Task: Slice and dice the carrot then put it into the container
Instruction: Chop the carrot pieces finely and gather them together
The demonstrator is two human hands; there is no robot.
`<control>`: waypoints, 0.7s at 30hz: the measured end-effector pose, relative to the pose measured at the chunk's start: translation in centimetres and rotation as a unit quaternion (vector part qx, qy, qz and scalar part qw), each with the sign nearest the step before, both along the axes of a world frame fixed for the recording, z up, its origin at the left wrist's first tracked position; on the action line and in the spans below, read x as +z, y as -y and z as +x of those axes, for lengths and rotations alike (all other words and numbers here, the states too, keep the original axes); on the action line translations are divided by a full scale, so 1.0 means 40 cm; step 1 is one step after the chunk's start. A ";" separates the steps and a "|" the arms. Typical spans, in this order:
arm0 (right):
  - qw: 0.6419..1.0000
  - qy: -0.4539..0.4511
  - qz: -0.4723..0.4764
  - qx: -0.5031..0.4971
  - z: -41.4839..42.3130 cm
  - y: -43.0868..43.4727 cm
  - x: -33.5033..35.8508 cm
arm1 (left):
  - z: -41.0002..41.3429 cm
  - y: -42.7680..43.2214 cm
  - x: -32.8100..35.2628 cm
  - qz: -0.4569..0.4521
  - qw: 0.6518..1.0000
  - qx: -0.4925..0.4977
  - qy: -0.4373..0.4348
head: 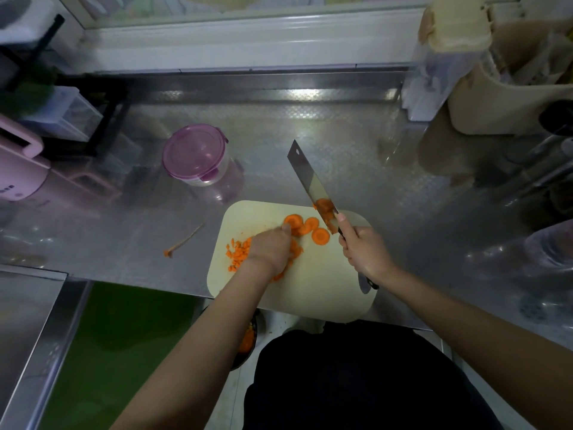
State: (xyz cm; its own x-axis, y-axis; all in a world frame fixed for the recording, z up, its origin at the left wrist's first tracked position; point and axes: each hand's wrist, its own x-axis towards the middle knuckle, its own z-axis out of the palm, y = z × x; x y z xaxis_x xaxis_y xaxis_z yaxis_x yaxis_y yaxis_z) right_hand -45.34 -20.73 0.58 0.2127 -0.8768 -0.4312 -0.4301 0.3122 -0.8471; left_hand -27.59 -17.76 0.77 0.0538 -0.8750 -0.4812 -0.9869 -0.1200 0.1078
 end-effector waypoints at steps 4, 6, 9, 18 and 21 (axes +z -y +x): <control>1.000 0.003 0.000 -0.007 0.000 -0.006 -0.002 | -0.018 -0.006 0.004 -0.018 0.999 -0.025 0.044; 1.000 0.005 0.001 -0.010 0.000 -0.009 -0.001 | -0.023 -0.011 0.005 -0.030 0.998 -0.032 0.043; 1.000 0.001 0.005 -0.006 -0.002 -0.011 -0.002 | -0.024 -0.024 0.002 -0.047 0.998 -0.017 0.026; 1.000 -0.002 0.005 0.006 0.000 -0.016 -0.001 | -0.023 -0.031 -0.016 -0.027 1.000 -0.003 -0.013; 1.000 0.000 0.009 0.004 -0.001 -0.017 -0.002 | -0.022 -0.030 -0.018 -0.033 0.999 -0.012 -0.003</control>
